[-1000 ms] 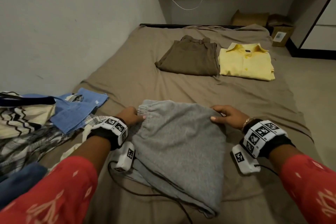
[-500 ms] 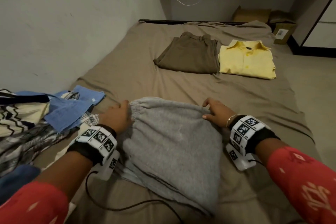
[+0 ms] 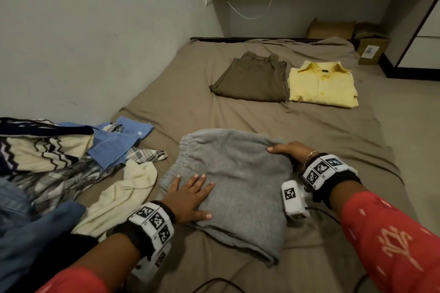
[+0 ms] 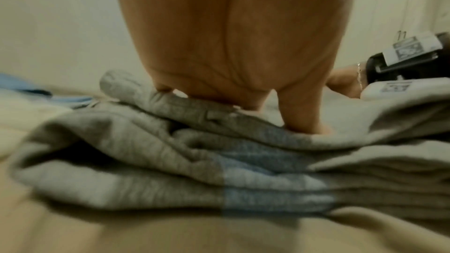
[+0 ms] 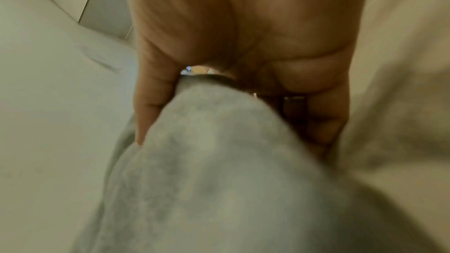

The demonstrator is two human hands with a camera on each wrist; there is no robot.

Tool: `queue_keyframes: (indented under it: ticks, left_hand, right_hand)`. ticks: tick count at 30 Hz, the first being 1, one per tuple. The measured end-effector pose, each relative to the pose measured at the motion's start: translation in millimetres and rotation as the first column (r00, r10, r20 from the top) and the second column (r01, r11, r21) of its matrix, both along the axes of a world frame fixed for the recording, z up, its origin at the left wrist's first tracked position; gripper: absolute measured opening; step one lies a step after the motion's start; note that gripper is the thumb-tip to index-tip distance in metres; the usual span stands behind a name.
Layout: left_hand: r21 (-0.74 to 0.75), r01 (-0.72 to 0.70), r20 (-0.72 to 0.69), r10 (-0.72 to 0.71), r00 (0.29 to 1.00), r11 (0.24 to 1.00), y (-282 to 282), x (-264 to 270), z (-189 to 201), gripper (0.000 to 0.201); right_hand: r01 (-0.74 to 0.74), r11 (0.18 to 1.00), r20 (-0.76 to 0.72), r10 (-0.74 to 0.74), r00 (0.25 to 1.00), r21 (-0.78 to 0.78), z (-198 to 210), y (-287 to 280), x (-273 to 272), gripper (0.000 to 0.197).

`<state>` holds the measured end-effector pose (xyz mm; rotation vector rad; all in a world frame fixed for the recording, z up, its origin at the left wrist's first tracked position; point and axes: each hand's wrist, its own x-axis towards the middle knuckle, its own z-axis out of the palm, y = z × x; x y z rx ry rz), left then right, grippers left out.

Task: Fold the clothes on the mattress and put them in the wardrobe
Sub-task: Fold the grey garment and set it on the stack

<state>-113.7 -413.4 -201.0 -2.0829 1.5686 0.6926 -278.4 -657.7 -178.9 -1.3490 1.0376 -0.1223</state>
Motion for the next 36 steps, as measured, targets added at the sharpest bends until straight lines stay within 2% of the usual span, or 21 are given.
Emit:
queue_keyframes:
  ticks: [2, 3, 4, 5, 6, 8, 10, 11, 14, 16, 18, 20, 21, 23, 25, 27, 28, 30, 32, 34, 36]
  left_hand:
    - [-0.013, -0.054, 0.009, 0.054, 0.999, 0.998, -3.7, -7.7, 10.6, 0.102]
    - [-0.06, -0.095, -0.051, 0.092, 0.995, 0.994, -5.7, -9.8, 13.7, 0.098]
    - [-0.131, -0.165, -0.185, 0.139, 0.973, 0.978, -8.6, -14.0, 22.0, 0.105]
    - [-0.197, -0.29, -0.382, 0.2, 0.902, 0.936, -13.1, -19.4, 32.4, 0.115]
    - [-0.236, -0.454, -0.579, 0.25, 0.776, 0.859, -19.2, -25.2, 42.4, 0.119]
    - [-0.193, -0.742, -0.822, 0.308, 0.479, 0.642, -38.5, -40.7, 66.2, 0.092]
    - [-0.086, -0.891, -0.952, 0.226, 0.205, 0.445, -64.2, -58.4, 97.3, 0.079]
    - [-0.042, -0.913, -0.987, 0.124, 0.1, 0.406, -76.7, -66.1, 113.2, 0.08]
    - [0.1, -0.896, -0.965, -0.176, -0.193, 0.433, -103.3, -90.1, 149.3, 0.068]
    - [0.193, -0.867, -0.91, -0.247, -0.334, 0.46, -104.5, -107.5, 149.3, 0.072]
    - [0.34, -0.809, -0.831, -0.25, -0.498, 0.48, -93.2, -121.6, 127.2, 0.076]
    - [0.516, -0.708, -0.747, -0.151, -0.647, 0.483, -67.1, -145.9, 88.9, 0.071]
    - [0.578, -0.686, -0.742, -0.065, -0.667, 0.442, -51.8, -158.6, 67.6, 0.068]
    - [0.614, -0.716, -0.783, 0.135, -0.608, 0.332, -21.7, -177.6, 22.0, 0.07]
    - [0.579, -0.78, -0.815, 0.202, -0.544, 0.236, -1.8, -190.1, -13.1, 0.06]
    - [0.507, -0.852, -0.86, 0.137, -0.491, 0.131, 5.0, -198.8, -28.0, 0.038]
    - [0.473, -0.874, -0.879, 0.133, -0.458, 0.115, 4.7, -202.9, -28.0, 0.031]
    - [0.406, -0.904, -0.908, 0.168, -0.383, 0.134, 2.4, -211.7, -19.0, 0.024]
    - [0.333, -0.934, -0.931, 0.2, -0.304, 0.13, -3.3, -217.2, -13.7, 0.027]
    - [0.185, -0.981, -0.958, 0.235, -0.166, 0.062, -8.5, -221.5, -14.3, 0.037]
    - [-0.069, -0.998, -0.921, 0.385, 0.064, -0.001, -11.7, -226.7, -19.8, 0.051]
  right_hand:
    - [0.037, 0.998, 0.086, -0.033, 0.996, -0.043, 16.5, 10.6, 4.4, 0.062]
    - [0.053, 0.993, 0.114, -0.041, 0.993, -0.106, 27.0, 14.3, 8.0, 0.055]
    - [0.055, 0.982, 0.133, -0.031, 0.991, -0.179, 42.4, 19.6, 9.0, 0.052]
    - [0.049, 0.967, 0.137, -0.015, 0.99, -0.252, 58.6, 22.4, 10.3, 0.054]
    - [0.039, 0.948, 0.14, 0.006, 0.99, -0.316, 77.6, 24.2, 9.5, 0.054]
    - [0.026, 0.878, 0.144, 0.049, 0.988, -0.477, 121.0, 26.5, 4.5, 0.047]
    - [0.027, 0.757, 0.148, 0.092, 0.985, -0.653, 169.1, 29.3, -7.4, 0.039]
    - [0.026, 0.675, 0.14, 0.115, 0.983, -0.738, 190.6, 30.7, -14.1, 0.035]
    - [-0.13, 0.302, -0.088, 0.15, 0.985, -0.944, 237.8, 51.9, -46.2, 0.031]
    - [-0.257, 0.073, -0.248, 0.113, 0.962, -0.964, 233.6, 71.5, -67.3, 0.036]
    - [-0.315, -0.063, -0.321, 0.162, 0.933, -0.947, 188.0, 89.0, -74.5, 0.048]
    - [-0.44, -0.04, -0.441, 0.155, 0.884, -0.897, 123.8, 114.8, -90.6, 0.062]
    - [-0.508, -0.006, -0.505, 0.127, 0.854, -0.861, 89.4, 126.4, -97.6, 0.063]
    - [-0.675, 0.112, -0.653, 0.183, 0.735, -0.729, 31.6, 147.8, -116.0, 0.057]
    - [-0.742, 0.358, -0.6, 0.439, 0.669, -0.567, -3.0, 160.0, -144.0, 0.065]
    - [-0.524, 0.597, -0.287, 0.45, 0.846, -0.607, -7.9, 153.3, -174.7, 0.057]
    - [-0.314, 0.687, -0.123, 0.312, 0.942, -0.655, -7.6, 143.6, -189.5, 0.046]
    - [0.108, 0.677, 0.062, -0.093, 0.994, -0.728, -9.4, 118.4, -222.3, 0.043]
    - [0.244, 0.67, -0.024, -0.365, 0.931, -0.701, -9.0, 92.3, -246.4, 0.032]
    - [0.251, 0.73, -0.148, -0.435, 0.888, -0.636, -14.2, 68.3, -258.1, 0.029]
    - [0.245, 0.767, -0.15, -0.405, 0.902, -0.593, -20.7, 55.2, -257.7, 0.033]
